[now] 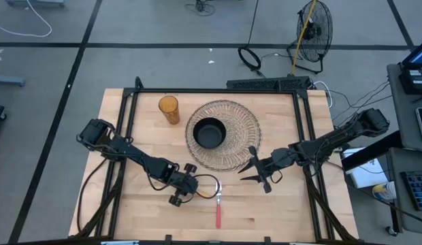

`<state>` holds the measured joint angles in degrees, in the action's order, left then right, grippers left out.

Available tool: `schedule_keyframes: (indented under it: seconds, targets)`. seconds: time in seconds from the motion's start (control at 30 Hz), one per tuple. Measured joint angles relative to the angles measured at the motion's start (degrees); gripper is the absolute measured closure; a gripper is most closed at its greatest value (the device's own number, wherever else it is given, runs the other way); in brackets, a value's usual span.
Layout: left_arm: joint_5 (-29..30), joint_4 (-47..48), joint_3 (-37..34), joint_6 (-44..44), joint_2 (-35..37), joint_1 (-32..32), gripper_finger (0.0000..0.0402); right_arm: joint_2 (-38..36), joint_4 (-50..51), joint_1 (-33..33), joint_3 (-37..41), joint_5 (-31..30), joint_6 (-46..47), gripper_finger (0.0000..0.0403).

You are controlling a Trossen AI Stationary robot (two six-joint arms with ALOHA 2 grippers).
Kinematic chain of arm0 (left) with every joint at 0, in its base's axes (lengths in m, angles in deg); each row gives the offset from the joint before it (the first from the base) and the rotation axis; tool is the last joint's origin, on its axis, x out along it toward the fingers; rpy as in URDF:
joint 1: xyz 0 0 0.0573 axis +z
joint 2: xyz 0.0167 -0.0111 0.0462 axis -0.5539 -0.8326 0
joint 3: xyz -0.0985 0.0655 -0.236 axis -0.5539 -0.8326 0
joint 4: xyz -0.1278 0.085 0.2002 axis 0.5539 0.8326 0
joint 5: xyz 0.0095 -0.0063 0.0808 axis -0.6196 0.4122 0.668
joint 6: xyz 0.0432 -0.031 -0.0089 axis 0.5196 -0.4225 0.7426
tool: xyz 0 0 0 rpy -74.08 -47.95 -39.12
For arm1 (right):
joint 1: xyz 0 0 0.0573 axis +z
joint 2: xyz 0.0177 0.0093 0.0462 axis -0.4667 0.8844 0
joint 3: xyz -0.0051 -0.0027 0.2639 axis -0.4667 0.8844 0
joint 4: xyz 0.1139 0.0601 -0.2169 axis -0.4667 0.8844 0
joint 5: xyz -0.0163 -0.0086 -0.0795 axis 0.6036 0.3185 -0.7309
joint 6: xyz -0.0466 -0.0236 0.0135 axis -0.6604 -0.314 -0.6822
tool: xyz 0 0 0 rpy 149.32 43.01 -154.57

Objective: Pick & Place Utensil
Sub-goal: Put the yellow spoon into the black bowl on the brown mat

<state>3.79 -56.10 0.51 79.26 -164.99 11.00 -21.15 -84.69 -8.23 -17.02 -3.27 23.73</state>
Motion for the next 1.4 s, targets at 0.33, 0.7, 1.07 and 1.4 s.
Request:
schedule_keyframes:
  seconds: [0.33,0.7,1.07,1.4]
  targets:
    - [2.11,-1.54,-0.04,-0.05,-0.02,0.04,0.0345,0.00,0.00,0.00,0.00,0.02,0.11,0.0287]
    - [2.32,-3.68,-0.09,-1.22,-0.03,0.09,0.0338,0.00,0.00,0.00,0.00,0.00,0.11,0.0287]
    - [3.44,-2.31,-0.09,-0.09,5.72,0.04,0.0397,0.00,0.02,0.01,0.00,0.00,0.13,0.0287]
    - [3.17,-2.35,0.00,0.86,6.28,0.04,0.0348,0.02,-0.05,0.02,0.00,0.02,0.13,0.0287]
